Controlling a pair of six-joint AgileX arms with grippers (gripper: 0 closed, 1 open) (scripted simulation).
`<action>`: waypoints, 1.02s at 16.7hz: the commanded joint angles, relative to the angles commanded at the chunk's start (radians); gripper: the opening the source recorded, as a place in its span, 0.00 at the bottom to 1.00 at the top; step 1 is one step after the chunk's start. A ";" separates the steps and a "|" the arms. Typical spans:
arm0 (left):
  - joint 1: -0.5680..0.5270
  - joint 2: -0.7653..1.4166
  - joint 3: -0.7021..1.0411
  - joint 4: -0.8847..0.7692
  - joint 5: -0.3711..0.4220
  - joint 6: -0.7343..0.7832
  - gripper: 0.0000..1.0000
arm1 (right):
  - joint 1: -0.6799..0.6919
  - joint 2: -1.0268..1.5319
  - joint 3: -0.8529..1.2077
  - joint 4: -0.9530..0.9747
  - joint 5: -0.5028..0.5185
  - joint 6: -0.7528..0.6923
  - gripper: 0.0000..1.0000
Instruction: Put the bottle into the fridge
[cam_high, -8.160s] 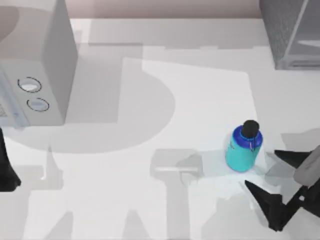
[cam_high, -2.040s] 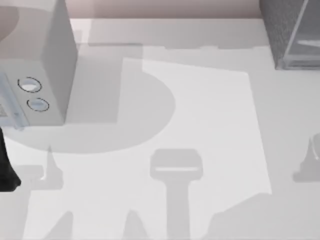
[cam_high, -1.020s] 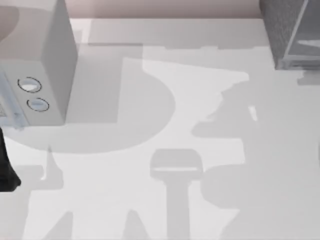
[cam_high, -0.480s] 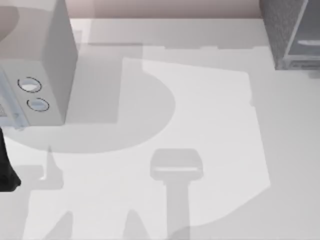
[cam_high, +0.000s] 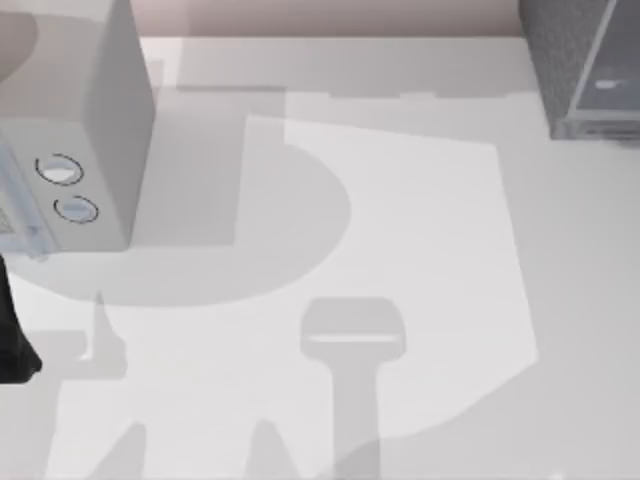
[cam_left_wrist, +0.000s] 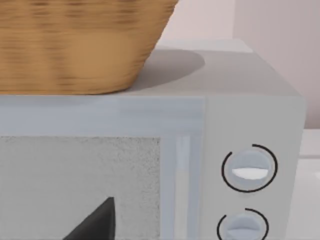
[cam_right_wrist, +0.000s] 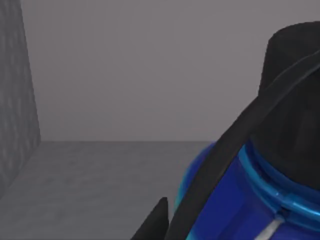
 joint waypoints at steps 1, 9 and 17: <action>0.000 0.000 0.000 0.000 0.000 0.000 1.00 | 0.003 0.020 0.037 -0.017 0.004 0.000 0.01; 0.000 0.000 0.000 0.000 0.000 0.000 1.00 | 0.038 0.204 0.392 -0.187 0.041 -0.002 0.01; 0.000 0.000 0.000 0.000 0.000 0.000 1.00 | 0.044 0.227 0.440 -0.214 0.046 -0.002 0.16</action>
